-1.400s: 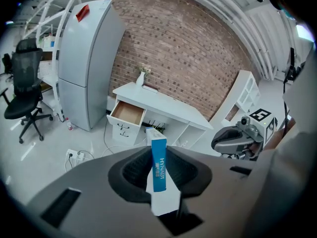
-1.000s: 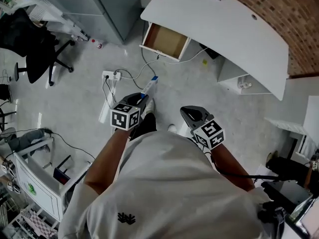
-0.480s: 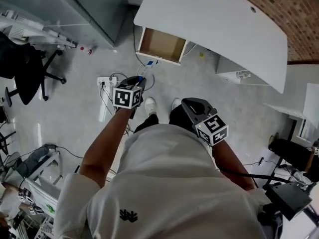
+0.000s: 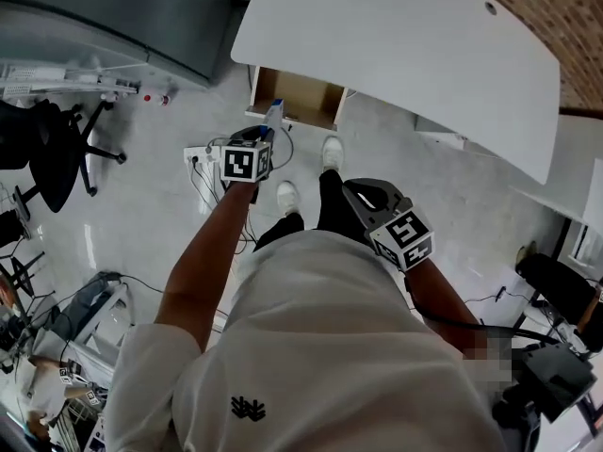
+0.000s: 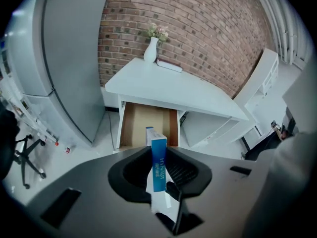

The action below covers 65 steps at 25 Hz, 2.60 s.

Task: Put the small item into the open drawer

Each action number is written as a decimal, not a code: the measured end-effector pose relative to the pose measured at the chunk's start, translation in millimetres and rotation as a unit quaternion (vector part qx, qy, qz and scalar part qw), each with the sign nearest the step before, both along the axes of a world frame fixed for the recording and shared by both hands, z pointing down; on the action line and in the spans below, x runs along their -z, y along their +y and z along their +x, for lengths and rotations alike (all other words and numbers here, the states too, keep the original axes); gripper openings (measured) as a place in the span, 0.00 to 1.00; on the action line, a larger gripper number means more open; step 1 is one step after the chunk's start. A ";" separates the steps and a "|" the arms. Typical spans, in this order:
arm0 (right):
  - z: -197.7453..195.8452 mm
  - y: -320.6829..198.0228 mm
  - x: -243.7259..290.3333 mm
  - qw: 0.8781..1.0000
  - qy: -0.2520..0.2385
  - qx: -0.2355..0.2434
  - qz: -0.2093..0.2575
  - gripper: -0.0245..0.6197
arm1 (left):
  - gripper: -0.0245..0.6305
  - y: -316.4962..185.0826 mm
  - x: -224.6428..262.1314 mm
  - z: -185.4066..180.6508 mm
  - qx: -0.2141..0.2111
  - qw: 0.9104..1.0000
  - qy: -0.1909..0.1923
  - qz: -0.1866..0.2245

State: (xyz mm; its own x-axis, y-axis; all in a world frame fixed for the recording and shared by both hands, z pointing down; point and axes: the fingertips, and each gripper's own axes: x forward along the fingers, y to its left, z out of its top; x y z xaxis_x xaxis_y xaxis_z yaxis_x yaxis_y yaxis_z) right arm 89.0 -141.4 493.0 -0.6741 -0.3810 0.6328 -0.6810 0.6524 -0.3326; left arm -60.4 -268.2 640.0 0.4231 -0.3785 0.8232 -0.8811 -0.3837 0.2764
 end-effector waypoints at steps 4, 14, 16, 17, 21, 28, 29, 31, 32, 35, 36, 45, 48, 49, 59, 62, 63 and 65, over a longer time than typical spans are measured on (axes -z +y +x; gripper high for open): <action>24.9 -42.4 -20.4 1.000 -0.010 -0.010 -0.012 0.08 | 0.19 -46.7 -39.3 16.5 -0.001 1.000 -0.024 -0.017; 72.2 -102.3 -72.9 0.998 0.002 -0.028 -0.058 0.08 | 0.19 -116.7 -146.8 35.7 -0.009 0.997 -0.065 -0.046; 79.6 -103.7 -78.9 0.997 0.006 -0.032 -0.068 0.08 | 0.19 -119.5 -158.9 40.7 -0.010 0.997 -0.063 -0.047; 83.2 -104.5 -81.4 0.997 0.007 -0.035 -0.072 0.08 | 0.19 -120.8 -164.8 43.6 -0.012 0.997 -0.063 -0.047; 93.1 -109.6 -91.5 0.996 0.008 -0.038 -0.085 0.08 | 0.19 -130.5 -183.4 53.5 -0.013 0.996 -0.073 -0.053; 102.0 -117.9 -105.7 0.994 0.006 -0.037 -0.102 0.08 | 0.19 -143.9 -213.3 61.7 -0.012 0.993 -0.085 -0.077; 104.4 -118.4 -107.8 0.994 0.005 -0.038 -0.104 0.08 | 0.19 -145.1 -214.4 63.4 -0.014 0.993 -0.088 -0.077; 108.7 -119.4 -109.7 0.994 0.005 -0.038 -0.106 0.08 | 0.19 -147.2 -215.0 65.8 -0.018 0.993 -0.093 -0.077; 110.4 -120.3 -110.0 0.994 0.005 -0.039 -0.106 0.08 | 0.19 -147.4 -216.8 66.6 -0.017 0.992 -0.094 -0.079; 113.8 -123.8 -111.6 0.993 0.005 -0.042 -0.109 0.08 | 0.19 -151.6 -219.4 67.6 -0.018 0.992 -0.097 -0.081; 115.4 -124.4 -112.7 0.993 0.007 -0.041 -0.112 0.08 | 0.19 -151.9 -221.2 68.2 -0.018 0.992 -0.098 -0.083; 118.1 -126.8 -115.2 0.993 0.003 -0.038 -0.108 0.08 | 0.30 -137.9 -231.8 69.6 -0.018 0.989 -0.108 -0.097; 116.7 -126.9 -115.4 0.994 -0.001 -0.034 -0.102 0.08 | 0.31 -136.6 -228.5 67.8 -0.013 0.990 -0.107 -0.091; 116.3 -126.6 -115.1 0.994 0.000 -0.033 -0.102 0.08 | 0.31 -136.3 -226.1 67.5 -0.013 0.990 -0.106 -0.087; 88.9 -111.7 -94.9 0.997 -0.013 -0.032 -0.072 0.09 | 0.31 -114.0 -169.3 52.2 -0.014 0.995 -0.086 -0.047; 71.7 -100.2 -85.1 0.998 -0.016 -0.027 -0.057 0.08 | 0.31 -100.7 -144.4 38.5 -0.009 0.997 -0.074 -0.034; 64.9 -95.4 -81.0 0.998 -0.017 -0.025 -0.054 0.08 | 0.31 -94.4 -135.0 33.2 -0.009 0.997 -0.069 -0.030; 50.5 -85.6 -72.8 0.998 -0.018 -0.023 -0.048 0.09 | 0.31 -79.9 -117.5 22.9 -0.010 0.998 -0.056 -0.023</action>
